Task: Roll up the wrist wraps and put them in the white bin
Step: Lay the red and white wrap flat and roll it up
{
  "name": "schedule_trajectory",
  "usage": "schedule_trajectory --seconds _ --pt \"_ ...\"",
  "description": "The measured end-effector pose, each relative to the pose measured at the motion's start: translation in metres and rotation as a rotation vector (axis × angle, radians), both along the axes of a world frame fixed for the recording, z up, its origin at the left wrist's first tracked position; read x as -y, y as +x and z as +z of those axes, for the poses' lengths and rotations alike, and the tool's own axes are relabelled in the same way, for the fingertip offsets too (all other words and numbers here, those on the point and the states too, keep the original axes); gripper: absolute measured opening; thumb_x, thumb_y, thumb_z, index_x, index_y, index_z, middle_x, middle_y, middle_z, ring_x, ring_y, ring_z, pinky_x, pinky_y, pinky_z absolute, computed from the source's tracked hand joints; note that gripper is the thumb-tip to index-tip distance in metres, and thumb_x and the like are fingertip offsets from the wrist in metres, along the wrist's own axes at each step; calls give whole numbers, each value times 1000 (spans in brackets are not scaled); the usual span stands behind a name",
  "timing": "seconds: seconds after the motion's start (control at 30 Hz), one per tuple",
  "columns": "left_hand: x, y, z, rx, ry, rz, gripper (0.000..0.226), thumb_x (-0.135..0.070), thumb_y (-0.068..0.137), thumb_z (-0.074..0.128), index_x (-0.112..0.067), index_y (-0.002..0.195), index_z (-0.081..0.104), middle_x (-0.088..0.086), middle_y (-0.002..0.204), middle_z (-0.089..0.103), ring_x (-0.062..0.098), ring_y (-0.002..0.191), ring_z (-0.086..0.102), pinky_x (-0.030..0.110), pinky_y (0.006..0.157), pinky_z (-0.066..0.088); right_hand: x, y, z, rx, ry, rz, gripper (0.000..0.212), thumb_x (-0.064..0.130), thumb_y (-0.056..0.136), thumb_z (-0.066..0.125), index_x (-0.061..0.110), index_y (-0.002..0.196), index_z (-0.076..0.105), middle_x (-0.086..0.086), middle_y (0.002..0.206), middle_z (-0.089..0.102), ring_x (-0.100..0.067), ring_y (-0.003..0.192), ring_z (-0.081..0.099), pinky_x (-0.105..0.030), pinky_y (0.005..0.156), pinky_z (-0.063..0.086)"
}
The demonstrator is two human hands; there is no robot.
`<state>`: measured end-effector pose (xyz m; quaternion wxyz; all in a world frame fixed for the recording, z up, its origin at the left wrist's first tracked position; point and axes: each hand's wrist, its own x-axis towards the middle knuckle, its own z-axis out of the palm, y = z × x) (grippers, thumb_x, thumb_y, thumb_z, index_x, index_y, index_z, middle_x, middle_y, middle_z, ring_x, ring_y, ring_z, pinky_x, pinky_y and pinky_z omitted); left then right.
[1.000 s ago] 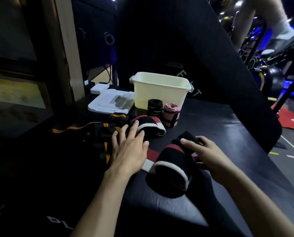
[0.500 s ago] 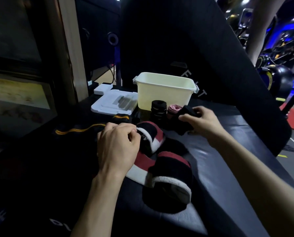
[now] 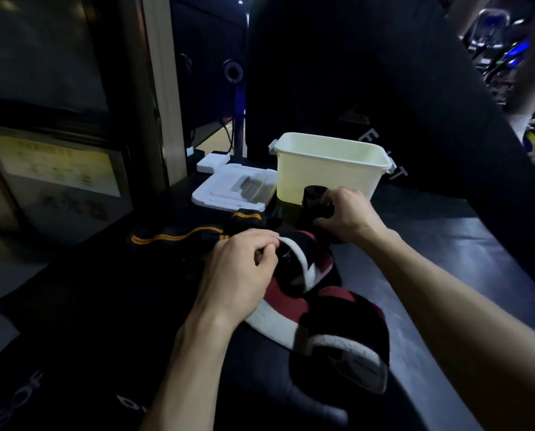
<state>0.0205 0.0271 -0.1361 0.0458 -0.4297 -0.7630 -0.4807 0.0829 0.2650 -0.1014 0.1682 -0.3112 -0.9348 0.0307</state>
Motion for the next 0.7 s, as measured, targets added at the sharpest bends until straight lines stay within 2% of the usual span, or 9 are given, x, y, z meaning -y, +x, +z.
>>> schedule_trajectory --seconds 0.13,0.17,0.23,0.3,0.4,0.47,0.57,0.63,0.7 --pt "3 -2 -1 -12 -13 -70 26 -12 99 62 -21 118 78 -17 126 71 -8 120 58 -2 97 34 14 8 18 -147 63 104 33 41 88 73 17 111 72 -4 113 64 -26 99 62 -34 78 49" --pt "4 -1 -1 -16 -25 -85 29 -10 100 60 -21 122 76 -17 130 68 -8 123 56 -2 100 32 20 12 25 -154 -60 181 38 45 87 74 20 116 71 -1 112 66 -21 99 64 -33 82 52" --pt "5 0 1 -27 -48 -103 38 -5 99 57 -21 131 71 -19 139 62 -6 130 51 -3 104 27 36 20 36 31 -426 324 58 51 82 79 28 132 63 7 116 68 -11 104 66 -31 91 55" --pt "7 1 2 -46 -61 -110 45 -1 98 56 -21 137 66 -20 145 57 -5 135 47 -2 107 24 48 26 31 176 -488 403 72 49 76 85 31 140 57 11 118 67 -7 105 66 -28 93 54" --pt "11 2 3 -57 -79 -158 47 -4 97 59 -24 140 62 -22 148 52 -2 137 47 7 113 29 55 31 16 -25 -366 422 53 32 77 86 28 127 66 15 101 70 3 89 66 -24 81 54" --pt "15 6 2 -41 -137 -170 40 -16 95 65 -31 131 56 -21 139 53 8 126 56 31 108 45 62 34 19 -184 -328 391 39 25 79 80 29 117 71 19 92 68 9 79 63 -17 73 49" --pt "18 11 -2 -6 -295 -90 41 -31 91 71 -34 116 38 -14 126 51 21 115 61 46 93 49 69 41 32 -325 -407 337 34 39 75 74 36 109 74 14 95 73 3 88 68 -21 78 53" --pt "19 12 -7 -24 -401 -72 55 -34 93 69 -33 136 35 -11 144 46 23 130 50 46 104 45 73 47 43 -394 -474 319 30 42 74 71 35 102 77 11 98 76 -7 97 70 -25 86 55" --pt "19 12 -10 -22 -494 -64 77 -36 98 64 -35 159 17 -13 166 25 24 146 32 47 118 34 77 54 51 -450 -514 317 18 31 80 72 31 97 79 9 95 76 -10 96 70 -24 83 54"
